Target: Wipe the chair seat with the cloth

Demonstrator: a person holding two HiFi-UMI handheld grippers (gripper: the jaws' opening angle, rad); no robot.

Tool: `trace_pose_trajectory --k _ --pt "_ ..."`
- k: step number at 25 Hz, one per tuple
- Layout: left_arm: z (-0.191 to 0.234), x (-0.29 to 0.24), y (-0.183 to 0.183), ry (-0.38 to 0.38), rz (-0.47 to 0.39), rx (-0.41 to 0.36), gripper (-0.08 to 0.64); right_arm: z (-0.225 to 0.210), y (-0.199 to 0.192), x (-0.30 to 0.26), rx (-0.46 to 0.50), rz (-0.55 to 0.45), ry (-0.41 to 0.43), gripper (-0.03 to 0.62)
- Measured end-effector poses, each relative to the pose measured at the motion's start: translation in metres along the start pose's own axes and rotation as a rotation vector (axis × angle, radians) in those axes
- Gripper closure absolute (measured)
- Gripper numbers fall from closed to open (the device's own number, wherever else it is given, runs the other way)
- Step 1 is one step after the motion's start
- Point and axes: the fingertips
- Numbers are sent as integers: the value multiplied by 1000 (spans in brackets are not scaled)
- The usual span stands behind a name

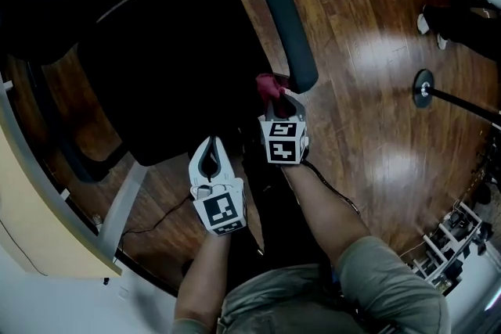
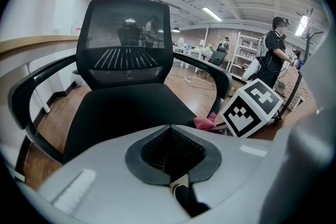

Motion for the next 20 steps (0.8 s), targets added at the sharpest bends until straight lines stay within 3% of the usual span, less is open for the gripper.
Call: trace_pose_trajectory --k 4,8,14,20 --pt "38 17 -9 38 4 21 555 19 8 10 11 -38 -9 520" --pt "95 44 -22 112 -6 46 555 79 17 23 47 -86 42 520" --pt "177 89 -34 214 -21 84 555 221 26 39 153 -131 237 518" --pt "228 130 -66 275 -17 140 555 344 0 43 242 -110 431 518"
Point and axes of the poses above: the fingertips, and each gripper's own axes: x backward along the fingers, z to its left, y out of its top, and after that the axes turned 6 degrees about y, right-handed
